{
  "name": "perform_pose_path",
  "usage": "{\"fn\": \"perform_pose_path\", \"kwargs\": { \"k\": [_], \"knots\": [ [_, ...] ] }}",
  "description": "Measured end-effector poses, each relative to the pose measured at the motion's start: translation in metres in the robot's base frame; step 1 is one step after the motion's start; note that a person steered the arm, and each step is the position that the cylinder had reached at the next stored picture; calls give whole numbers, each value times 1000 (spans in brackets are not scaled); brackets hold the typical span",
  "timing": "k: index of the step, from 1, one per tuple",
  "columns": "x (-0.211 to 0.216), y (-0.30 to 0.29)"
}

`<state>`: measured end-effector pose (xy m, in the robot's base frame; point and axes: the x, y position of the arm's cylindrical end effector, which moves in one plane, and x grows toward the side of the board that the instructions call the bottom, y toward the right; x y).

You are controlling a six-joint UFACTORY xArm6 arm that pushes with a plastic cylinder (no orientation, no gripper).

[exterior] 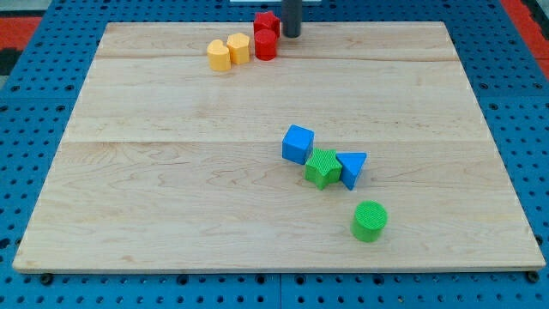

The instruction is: Move your arm to the right of the board

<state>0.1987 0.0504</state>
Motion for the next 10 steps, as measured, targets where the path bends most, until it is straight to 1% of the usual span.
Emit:
{"fn": "perform_pose_path", "kwargs": {
  "k": [1, 2, 3, 4, 6, 7, 8, 9, 10],
  "knots": [
    [-6, 5],
    [-6, -10],
    [-4, -75],
    [10, -134],
    [-4, -15],
    [4, 37],
    [5, 69],
    [4, 69],
    [10, 82]
  ]
}}
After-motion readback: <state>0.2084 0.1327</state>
